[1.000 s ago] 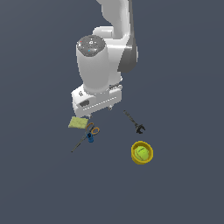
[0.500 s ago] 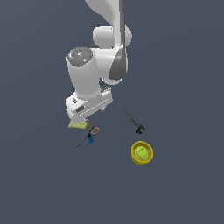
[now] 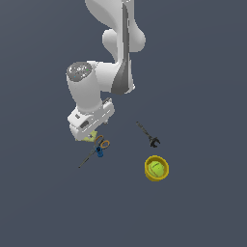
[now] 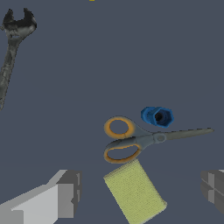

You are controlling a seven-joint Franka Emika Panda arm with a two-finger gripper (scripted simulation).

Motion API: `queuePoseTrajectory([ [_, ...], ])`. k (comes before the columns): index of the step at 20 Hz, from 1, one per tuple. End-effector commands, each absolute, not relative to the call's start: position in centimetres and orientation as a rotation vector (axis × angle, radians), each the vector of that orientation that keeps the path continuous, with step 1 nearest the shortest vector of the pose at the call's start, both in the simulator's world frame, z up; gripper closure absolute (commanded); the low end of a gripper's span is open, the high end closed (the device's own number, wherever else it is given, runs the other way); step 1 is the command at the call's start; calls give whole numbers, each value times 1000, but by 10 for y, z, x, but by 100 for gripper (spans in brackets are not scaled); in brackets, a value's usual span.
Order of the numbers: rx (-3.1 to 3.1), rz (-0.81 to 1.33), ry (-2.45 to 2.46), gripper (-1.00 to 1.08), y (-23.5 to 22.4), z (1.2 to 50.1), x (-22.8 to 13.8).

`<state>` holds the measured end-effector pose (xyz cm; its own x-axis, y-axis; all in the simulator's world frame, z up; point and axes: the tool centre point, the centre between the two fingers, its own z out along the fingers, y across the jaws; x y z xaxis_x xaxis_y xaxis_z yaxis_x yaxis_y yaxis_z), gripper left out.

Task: Pick up a designated object from a clutter of objects.

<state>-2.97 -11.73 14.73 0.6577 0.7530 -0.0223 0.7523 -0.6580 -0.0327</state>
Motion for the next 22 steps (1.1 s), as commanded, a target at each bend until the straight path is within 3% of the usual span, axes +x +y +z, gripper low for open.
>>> queuePoseTrajectory([
  [1,-2810,46,-1357,-92,-125,140,-33],
  [22,-2514,7,-1869,-92,-187,81,-68],
])
